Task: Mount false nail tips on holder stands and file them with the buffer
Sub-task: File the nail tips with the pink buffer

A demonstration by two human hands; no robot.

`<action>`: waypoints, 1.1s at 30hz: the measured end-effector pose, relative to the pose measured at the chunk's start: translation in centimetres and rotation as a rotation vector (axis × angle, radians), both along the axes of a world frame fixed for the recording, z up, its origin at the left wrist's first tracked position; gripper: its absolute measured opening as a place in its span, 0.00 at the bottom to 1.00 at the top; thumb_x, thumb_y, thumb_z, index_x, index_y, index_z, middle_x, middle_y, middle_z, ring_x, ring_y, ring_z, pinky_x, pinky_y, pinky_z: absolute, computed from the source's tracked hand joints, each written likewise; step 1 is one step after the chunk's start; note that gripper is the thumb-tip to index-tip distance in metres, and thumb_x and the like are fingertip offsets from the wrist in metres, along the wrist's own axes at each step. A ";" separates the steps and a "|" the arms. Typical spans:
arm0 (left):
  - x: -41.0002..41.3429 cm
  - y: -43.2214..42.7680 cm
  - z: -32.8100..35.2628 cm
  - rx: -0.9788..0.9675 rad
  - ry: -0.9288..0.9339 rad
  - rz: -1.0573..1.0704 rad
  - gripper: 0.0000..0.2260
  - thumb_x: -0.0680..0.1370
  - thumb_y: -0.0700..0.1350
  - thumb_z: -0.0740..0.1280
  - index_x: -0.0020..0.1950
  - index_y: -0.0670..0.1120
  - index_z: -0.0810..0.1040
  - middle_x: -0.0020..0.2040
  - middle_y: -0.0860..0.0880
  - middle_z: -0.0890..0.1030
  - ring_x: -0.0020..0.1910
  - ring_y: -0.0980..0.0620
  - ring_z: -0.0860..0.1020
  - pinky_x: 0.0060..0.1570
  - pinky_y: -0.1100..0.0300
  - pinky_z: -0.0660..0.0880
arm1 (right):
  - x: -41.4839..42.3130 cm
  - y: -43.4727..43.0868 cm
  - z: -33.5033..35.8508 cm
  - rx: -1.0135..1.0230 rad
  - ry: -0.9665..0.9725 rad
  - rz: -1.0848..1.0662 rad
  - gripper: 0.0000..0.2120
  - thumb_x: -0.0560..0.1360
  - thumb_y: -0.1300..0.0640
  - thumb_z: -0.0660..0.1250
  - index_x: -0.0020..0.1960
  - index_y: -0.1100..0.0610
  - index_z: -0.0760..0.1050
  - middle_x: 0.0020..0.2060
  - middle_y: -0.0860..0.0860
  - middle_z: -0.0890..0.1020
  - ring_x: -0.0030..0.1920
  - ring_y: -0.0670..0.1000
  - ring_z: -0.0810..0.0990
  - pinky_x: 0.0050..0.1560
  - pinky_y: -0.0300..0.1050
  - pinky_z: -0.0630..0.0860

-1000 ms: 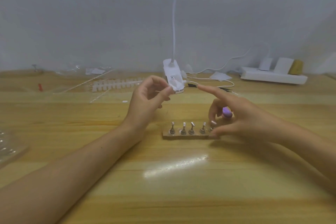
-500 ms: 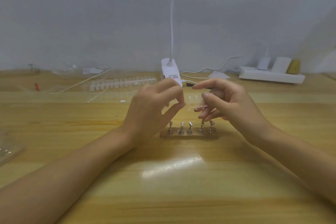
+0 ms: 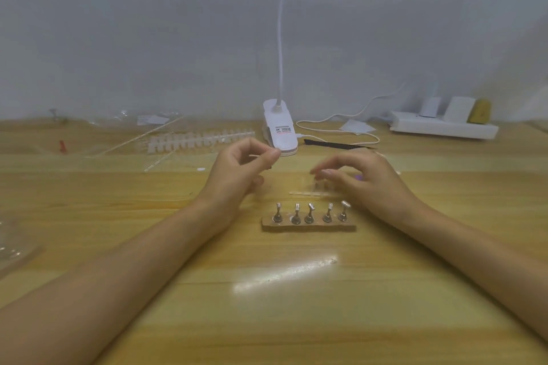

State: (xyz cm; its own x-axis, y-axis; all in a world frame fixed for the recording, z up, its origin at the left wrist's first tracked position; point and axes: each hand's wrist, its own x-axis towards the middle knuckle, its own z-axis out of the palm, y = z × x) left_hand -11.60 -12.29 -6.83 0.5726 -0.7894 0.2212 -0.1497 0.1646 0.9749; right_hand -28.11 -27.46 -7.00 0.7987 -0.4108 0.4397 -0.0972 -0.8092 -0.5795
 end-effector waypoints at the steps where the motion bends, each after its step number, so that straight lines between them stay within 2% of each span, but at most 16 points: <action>1: -0.1 0.0 0.0 -0.012 -0.013 -0.014 0.07 0.73 0.47 0.74 0.39 0.49 0.77 0.35 0.57 0.78 0.34 0.59 0.73 0.34 0.65 0.70 | 0.0 -0.3 0.0 -0.027 0.004 -0.032 0.08 0.80 0.56 0.66 0.52 0.51 0.84 0.48 0.41 0.84 0.54 0.44 0.77 0.58 0.43 0.69; 3: -0.2 0.1 -0.1 -0.030 -0.046 -0.041 0.08 0.69 0.50 0.75 0.37 0.50 0.78 0.35 0.55 0.79 0.31 0.57 0.70 0.32 0.65 0.69 | -0.4 -1.2 0.4 -0.033 -0.010 -0.095 0.10 0.82 0.55 0.64 0.54 0.52 0.83 0.50 0.44 0.81 0.53 0.47 0.75 0.57 0.45 0.68; 5: -0.1 0.1 -0.2 -0.038 -0.073 -0.069 0.08 0.68 0.51 0.76 0.36 0.52 0.78 0.36 0.54 0.80 0.30 0.57 0.70 0.31 0.65 0.68 | -1.2 -2.4 1.1 -0.007 0.101 -0.178 0.07 0.81 0.53 0.65 0.53 0.51 0.82 0.48 0.46 0.78 0.46 0.46 0.74 0.50 0.44 0.69; 8: 0.1 -0.1 -0.3 -0.046 -0.092 -0.094 0.08 0.70 0.49 0.77 0.36 0.54 0.78 0.37 0.56 0.80 0.33 0.58 0.74 0.32 0.66 0.68 | -2.2 -3.8 1.6 0.052 0.361 -0.163 0.01 0.78 0.55 0.69 0.48 0.50 0.77 0.39 0.45 0.80 0.34 0.42 0.75 0.35 0.36 0.69; 10: 0.1 -0.1 -0.2 -0.054 -0.091 -0.098 0.05 0.71 0.49 0.73 0.36 0.55 0.79 0.39 0.56 0.80 0.36 0.59 0.75 0.34 0.65 0.69 | -2.3 -4.2 1.6 0.097 0.398 -0.119 0.05 0.77 0.60 0.69 0.46 0.52 0.77 0.30 0.42 0.80 0.30 0.43 0.76 0.30 0.32 0.67; 12: 0.1 -0.2 -0.2 -0.053 -0.099 -0.109 0.05 0.72 0.49 0.72 0.37 0.55 0.80 0.40 0.55 0.80 0.36 0.59 0.75 0.35 0.65 0.69 | -2.1 -4.4 1.8 0.125 0.342 -0.121 0.05 0.77 0.61 0.69 0.46 0.52 0.79 0.28 0.41 0.80 0.29 0.45 0.76 0.31 0.33 0.69; 13: 0.1 -0.1 -0.2 -0.051 -0.109 -0.121 0.05 0.73 0.48 0.72 0.38 0.55 0.80 0.40 0.56 0.80 0.36 0.59 0.75 0.35 0.66 0.69 | -1.9 -4.3 1.8 0.184 0.268 -0.129 0.04 0.78 0.61 0.69 0.47 0.53 0.80 0.30 0.43 0.80 0.29 0.46 0.77 0.31 0.36 0.72; 15: 0.1 -0.1 -0.3 -0.050 -0.135 -0.143 0.06 0.76 0.46 0.72 0.39 0.53 0.81 0.39 0.58 0.81 0.36 0.60 0.74 0.34 0.68 0.69 | -1.4 -3.6 1.8 0.445 0.066 -0.099 0.04 0.78 0.59 0.70 0.52 0.54 0.82 0.37 0.49 0.83 0.30 0.48 0.81 0.32 0.41 0.78; 16: 0.0 -0.2 -0.3 -0.047 -0.149 -0.146 0.06 0.77 0.45 0.71 0.40 0.52 0.81 0.39 0.58 0.81 0.35 0.60 0.74 0.33 0.69 0.69 | -1.3 -3.1 1.7 0.575 -0.025 -0.048 0.05 0.78 0.59 0.70 0.53 0.54 0.83 0.41 0.53 0.84 0.34 0.51 0.84 0.35 0.43 0.81; 18: -0.1 -0.2 -0.2 -0.034 -0.168 -0.138 0.04 0.76 0.47 0.71 0.41 0.50 0.82 0.38 0.59 0.81 0.34 0.59 0.73 0.33 0.69 0.69 | -0.9 -2.2 1.4 0.686 -0.114 0.076 0.07 0.77 0.58 0.71 0.54 0.55 0.82 0.47 0.57 0.85 0.42 0.57 0.87 0.41 0.47 0.84; 20: -0.2 -0.2 -0.2 -0.028 -0.177 -0.135 0.06 0.73 0.50 0.72 0.41 0.48 0.83 0.35 0.58 0.80 0.32 0.57 0.70 0.31 0.67 0.67 | -0.5 -1.1 1.0 0.717 -0.148 0.169 0.08 0.75 0.58 0.72 0.54 0.54 0.81 0.51 0.56 0.84 0.46 0.58 0.87 0.44 0.48 0.84; 22: -0.3 -0.1 -0.3 -0.035 -0.193 -0.134 0.09 0.70 0.51 0.73 0.42 0.45 0.83 0.34 0.58 0.80 0.30 0.56 0.67 0.30 0.67 0.66 | 0.0 -0.2 0.7 0.753 -0.165 0.230 0.11 0.73 0.58 0.73 0.55 0.53 0.81 0.51 0.52 0.84 0.49 0.58 0.87 0.46 0.45 0.83; 25: -0.6 -0.1 -0.2 -0.046 -0.241 -0.121 0.06 0.69 0.50 0.74 0.38 0.48 0.82 0.37 0.59 0.78 0.33 0.54 0.68 0.33 0.69 0.66 | 0.3 1.0 0.1 0.804 -0.138 0.295 0.15 0.70 0.57 0.75 0.56 0.53 0.79 0.50 0.53 0.85 0.49 0.60 0.87 0.47 0.45 0.83; 28: -0.7 -0.2 -0.2 -0.046 -0.271 -0.118 0.07 0.72 0.46 0.75 0.36 0.49 0.80 0.34 0.59 0.76 0.31 0.52 0.66 0.30 0.67 0.64 | 0.3 1.6 -0.2 0.812 -0.114 0.330 0.14 0.71 0.59 0.75 0.54 0.58 0.76 0.50 0.55 0.85 0.49 0.59 0.87 0.45 0.43 0.82; 31: -1.0 -0.1 -0.1 -0.013 -0.329 -0.145 0.07 0.77 0.42 0.71 0.40 0.47 0.78 0.28 0.59 0.73 0.27 0.55 0.64 0.28 0.65 0.63 | 0.2 1.8 -0.1 0.783 -0.116 0.350 0.12 0.72 0.58 0.74 0.51 0.61 0.74 0.48 0.55 0.85 0.49 0.58 0.87 0.44 0.42 0.82; 33: -1.4 -0.1 0.0 -0.007 -0.374 -0.134 0.06 0.79 0.42 0.69 0.42 0.46 0.79 0.28 0.62 0.74 0.27 0.57 0.64 0.28 0.67 0.65 | 0.1 2.0 0.0 0.768 -0.118 0.352 0.12 0.72 0.58 0.73 0.51 0.61 0.74 0.47 0.55 0.86 0.48 0.58 0.87 0.45 0.42 0.81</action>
